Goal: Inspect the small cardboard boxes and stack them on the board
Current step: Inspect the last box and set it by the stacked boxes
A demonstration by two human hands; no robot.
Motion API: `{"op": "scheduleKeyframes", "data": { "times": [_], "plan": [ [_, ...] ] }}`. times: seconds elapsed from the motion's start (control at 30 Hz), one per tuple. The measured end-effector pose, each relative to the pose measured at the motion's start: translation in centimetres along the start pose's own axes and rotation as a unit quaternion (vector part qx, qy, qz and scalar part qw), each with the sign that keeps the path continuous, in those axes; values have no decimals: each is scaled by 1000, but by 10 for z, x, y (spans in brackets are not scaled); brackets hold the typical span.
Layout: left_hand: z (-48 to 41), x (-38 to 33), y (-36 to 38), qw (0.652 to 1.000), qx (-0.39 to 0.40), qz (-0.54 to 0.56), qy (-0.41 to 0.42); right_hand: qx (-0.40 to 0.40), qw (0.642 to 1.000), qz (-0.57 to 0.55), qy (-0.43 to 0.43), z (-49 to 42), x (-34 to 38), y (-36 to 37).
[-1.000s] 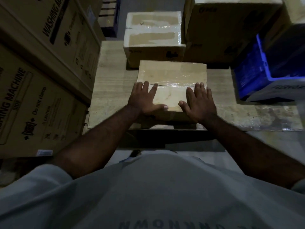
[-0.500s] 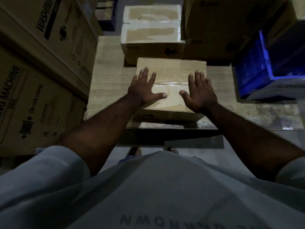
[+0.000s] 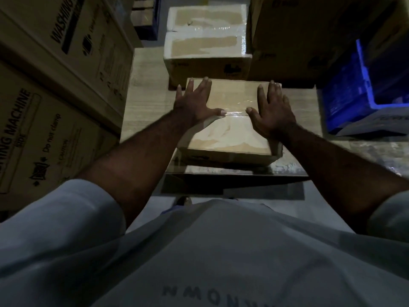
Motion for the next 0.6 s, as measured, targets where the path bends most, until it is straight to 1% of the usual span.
{"op": "scheduleKeyframes", "data": {
  "times": [0.1, 0.3, 0.37, 0.43, 0.53, 0.6],
  "plan": [
    [1, 2, -2, 999, 29, 30, -13, -8, 1000, -20, 4, 0, 0, 1],
    [1, 1, -9, 997, 48, 63, -15, 11, 999, -36, 6, -3, 0, -4],
    [5, 5, -4, 995, 40, 86, -14, 30, 998, -44, 14, -2, -1, -5],
    [18, 8, 3, 991, 0, 128, -41, 32, 996, -70, 39, 6, 1, -5],
    [51, 16, 15, 963, -74, 236, -108, 15, 989, -101, 104, 32, 8, 3],
    [72, 26, 22, 925, -79, 323, -180, 16, 982, -111, 149, 53, 13, 10]
  ]
}}
Point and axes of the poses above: each hand's wrist, its own z-axis away from the middle knuckle, its own y-axis out of the palm, x = y × z, the point moved 2 cm from there along -z, towards the middle knuckle, and after that the axes turned 12 degrees about z, right-handed, at the moved point
